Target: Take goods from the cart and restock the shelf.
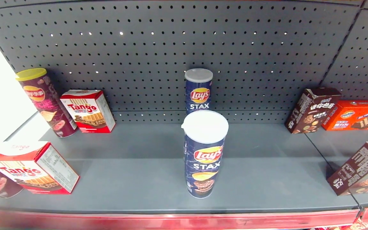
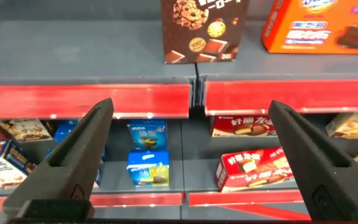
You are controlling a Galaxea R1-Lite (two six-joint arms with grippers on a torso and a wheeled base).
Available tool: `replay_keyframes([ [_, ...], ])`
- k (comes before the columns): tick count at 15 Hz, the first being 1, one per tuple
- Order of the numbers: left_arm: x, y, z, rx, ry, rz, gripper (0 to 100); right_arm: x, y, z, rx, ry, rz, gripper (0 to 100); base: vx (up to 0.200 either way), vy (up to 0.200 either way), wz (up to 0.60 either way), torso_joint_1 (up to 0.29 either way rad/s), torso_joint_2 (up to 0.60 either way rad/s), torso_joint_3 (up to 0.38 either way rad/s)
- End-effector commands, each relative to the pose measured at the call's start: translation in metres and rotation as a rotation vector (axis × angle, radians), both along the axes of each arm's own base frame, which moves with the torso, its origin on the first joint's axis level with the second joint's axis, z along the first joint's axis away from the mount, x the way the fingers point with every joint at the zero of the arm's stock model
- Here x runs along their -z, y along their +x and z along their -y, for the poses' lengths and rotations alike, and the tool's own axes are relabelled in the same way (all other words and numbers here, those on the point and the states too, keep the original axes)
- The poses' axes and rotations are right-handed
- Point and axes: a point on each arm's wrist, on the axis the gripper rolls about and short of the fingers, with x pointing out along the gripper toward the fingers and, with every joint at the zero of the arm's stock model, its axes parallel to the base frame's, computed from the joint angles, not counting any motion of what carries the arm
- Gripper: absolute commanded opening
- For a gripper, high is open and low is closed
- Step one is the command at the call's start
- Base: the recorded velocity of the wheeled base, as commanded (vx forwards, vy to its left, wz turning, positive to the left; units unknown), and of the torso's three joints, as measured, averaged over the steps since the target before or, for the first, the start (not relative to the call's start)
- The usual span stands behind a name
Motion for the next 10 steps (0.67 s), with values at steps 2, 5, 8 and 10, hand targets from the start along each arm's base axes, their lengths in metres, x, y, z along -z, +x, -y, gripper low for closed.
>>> replay_keyframes([
  [2,0.0001,0.0001,0.0,-0.001,0.0,-0.002,100,0.0,0.0,0.0,0.0,0.001,0.0,100,0.0,0.0,0.0,0.0,0.0,0.0],
  [5,0.0001,0.0001,0.0,-0.002,-0.002,-0.002,100,0.0,0.0,0.0,0.0,0.0,0.0,100,0.0,0.0,0.0,0.0,0.0,0.0],
  [8,0.0001,0.0001,-0.0001,-0.005,-0.004,-0.002,100,0.0,0.0,0.0,0.0,0.0,0.0,100,0.0,0.0,0.0,0.0,0.0,0.0],
  [10,0.0001,0.0001,-0.0001,-0.005,-0.002,-0.002,100,0.0001,0.0,0.0,0.0,-0.002,-0.002,100,0.0,0.0,0.0,0.0,0.0,0.0],
])
